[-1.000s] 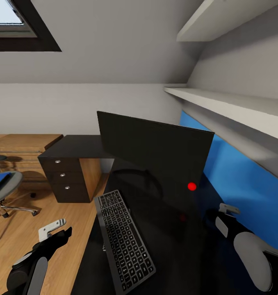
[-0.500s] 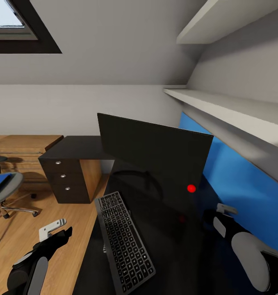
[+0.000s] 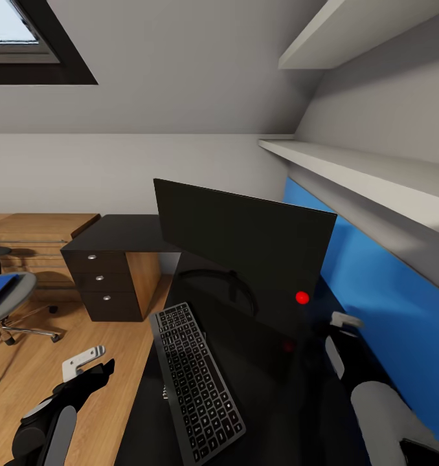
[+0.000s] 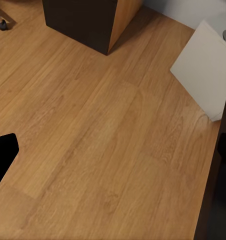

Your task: In the bedroom, organize the workspace by keeping the computer under the desk, ensuring the monitor is on the desk, placing the keyboard on the desk next to the monitor, placing the mouse on the desk next to the keyboard, moving the folder from the swivel chair onto the desk next to the mouse, stacking the notebook on top of the folder with the pen on top of the notebook, and positioning the swivel chair next to the desk.

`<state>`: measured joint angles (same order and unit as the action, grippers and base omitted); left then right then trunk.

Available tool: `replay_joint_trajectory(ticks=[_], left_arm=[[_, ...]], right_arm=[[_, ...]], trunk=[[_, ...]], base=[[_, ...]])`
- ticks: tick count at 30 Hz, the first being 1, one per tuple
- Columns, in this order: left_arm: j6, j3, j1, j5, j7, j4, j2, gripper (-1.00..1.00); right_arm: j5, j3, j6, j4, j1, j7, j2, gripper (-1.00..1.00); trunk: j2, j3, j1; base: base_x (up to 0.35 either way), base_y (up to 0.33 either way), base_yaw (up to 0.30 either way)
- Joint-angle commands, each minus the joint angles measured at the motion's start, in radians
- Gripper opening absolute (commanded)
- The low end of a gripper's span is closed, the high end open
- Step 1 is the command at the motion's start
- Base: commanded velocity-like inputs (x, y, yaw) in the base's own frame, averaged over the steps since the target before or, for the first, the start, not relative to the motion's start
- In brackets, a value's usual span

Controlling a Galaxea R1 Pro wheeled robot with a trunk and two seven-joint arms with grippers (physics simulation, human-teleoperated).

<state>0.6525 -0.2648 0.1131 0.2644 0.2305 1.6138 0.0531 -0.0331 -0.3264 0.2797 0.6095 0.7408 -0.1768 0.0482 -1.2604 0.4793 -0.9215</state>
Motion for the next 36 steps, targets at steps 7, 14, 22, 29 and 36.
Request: replay_joint_trajectory(ticks=[7, 14, 22, 29, 36], left_arm=[[0.004, 0.002, 0.001, 0.010, 0.006, 0.000, 0.001, 1.00], [0.005, 0.002, 0.001, 0.010, 0.006, 0.000, 0.001, 1.00], [0.006, 0.003, 0.001, 0.009, 0.004, 0.000, 0.001, 1.00], [0.006, 0.003, 0.001, 0.010, 0.004, 0.000, 0.001, 1.00], [0.006, 0.003, 0.001, 0.010, 0.004, 0.000, 0.002, 1.00]], right_arm=[[-0.001, 0.000, 0.207, 0.498, -0.234, -0.001, -0.109, -1.00], [0.003, 0.011, 0.284, 0.668, -0.324, -0.001, -0.168, -1.00], [0.007, 0.038, 0.289, 0.678, -0.333, 0.000, -0.176, -1.00], [0.010, 0.045, 0.288, 0.679, -0.334, -0.001, -0.184, -1.00], [0.010, 0.046, 0.286, 0.679, -0.334, -0.001, -0.187, -1.00]], trunk=[[-0.001, 0.001, 0.000], [-0.001, 0.001, 0.000], [-0.001, 0.001, 0.000], [-0.001, 0.001, 0.000], [-0.001, 0.001, 0.000]], base=[[0.000, 0.000, 0.000], [-0.022, 0.023, 0.000], [-0.190, 0.237, 0.000], [-0.213, 0.269, 0.000], [-0.211, 0.273, 0.149]])
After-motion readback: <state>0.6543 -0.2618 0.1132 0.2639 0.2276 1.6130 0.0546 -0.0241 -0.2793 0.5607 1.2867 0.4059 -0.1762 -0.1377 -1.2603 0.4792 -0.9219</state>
